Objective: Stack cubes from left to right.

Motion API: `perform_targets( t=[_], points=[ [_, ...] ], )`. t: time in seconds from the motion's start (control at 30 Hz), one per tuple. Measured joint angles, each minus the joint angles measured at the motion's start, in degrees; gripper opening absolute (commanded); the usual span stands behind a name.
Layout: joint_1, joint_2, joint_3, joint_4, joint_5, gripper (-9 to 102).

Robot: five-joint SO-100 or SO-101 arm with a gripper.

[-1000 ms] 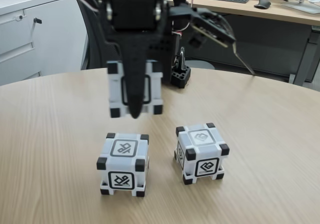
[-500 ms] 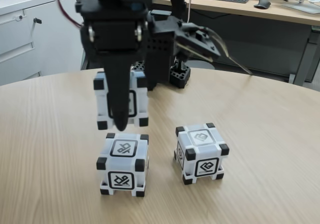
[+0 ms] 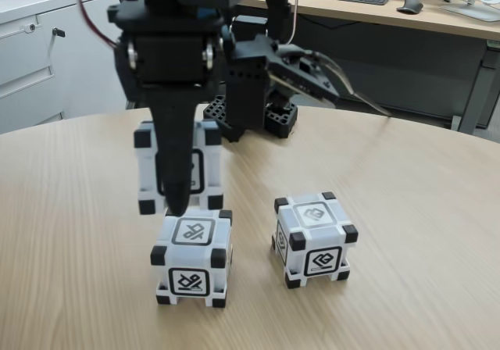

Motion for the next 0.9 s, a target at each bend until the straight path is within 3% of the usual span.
perform_targets(
  t=[0.9],
  points=[
    [-0.26, -3.16, 0.35, -0.53, 2.64, 0]
  ],
)
